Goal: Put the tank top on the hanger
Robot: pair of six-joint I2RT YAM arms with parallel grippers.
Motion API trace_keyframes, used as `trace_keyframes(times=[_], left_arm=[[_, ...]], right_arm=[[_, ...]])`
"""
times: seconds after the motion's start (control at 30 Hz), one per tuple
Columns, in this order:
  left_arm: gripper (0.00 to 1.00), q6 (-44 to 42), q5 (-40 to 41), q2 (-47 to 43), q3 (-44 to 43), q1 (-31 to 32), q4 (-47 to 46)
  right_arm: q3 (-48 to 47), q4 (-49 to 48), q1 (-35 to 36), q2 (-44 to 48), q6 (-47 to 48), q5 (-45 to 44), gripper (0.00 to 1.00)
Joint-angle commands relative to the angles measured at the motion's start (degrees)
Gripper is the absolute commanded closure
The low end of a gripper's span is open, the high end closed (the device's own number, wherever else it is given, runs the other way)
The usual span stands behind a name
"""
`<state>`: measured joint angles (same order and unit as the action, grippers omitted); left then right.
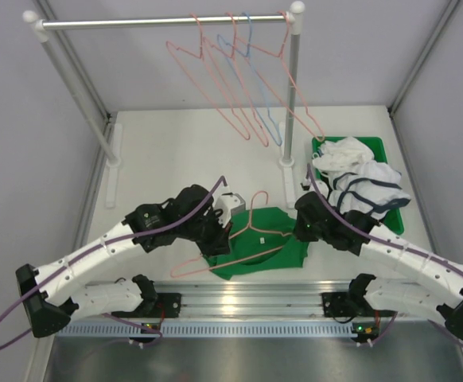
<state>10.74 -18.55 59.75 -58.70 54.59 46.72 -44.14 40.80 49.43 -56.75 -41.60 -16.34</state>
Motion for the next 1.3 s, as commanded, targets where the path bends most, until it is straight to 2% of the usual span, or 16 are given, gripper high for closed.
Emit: trace_keyframes(times=[0.0,0.3,0.57,0.83,1.27], left_arm=[[1.0,-0.99,-3.16,-0.07,1.3,0.26,-8.91],[1.0,1.29,-3.87,-0.42,6.57,0.17,-19.72],[1.0,5.34,-8.34,3.09,12.28,0.17,-35.37],[1.0,8.41,-8.96,5.03,17.91,0.08,-52.93],[1.0,9.38,-12.56,13.02,21.25,-0.62,-63.41]], right_arm=[[-3.67,1.3,0.93,2.17,0.56,0.87,1.0],[-6.13,1.92,0.93,4.8,1.96,2.09,1.0],[-7.71,3.15,0.93,7.18,3.11,2.63,1.0],[-9.12,5.34,0.93,8.41,4.16,2.45,1.0],[-11.23,6.49,0.93,10.7,3.55,1.58,1.0]])
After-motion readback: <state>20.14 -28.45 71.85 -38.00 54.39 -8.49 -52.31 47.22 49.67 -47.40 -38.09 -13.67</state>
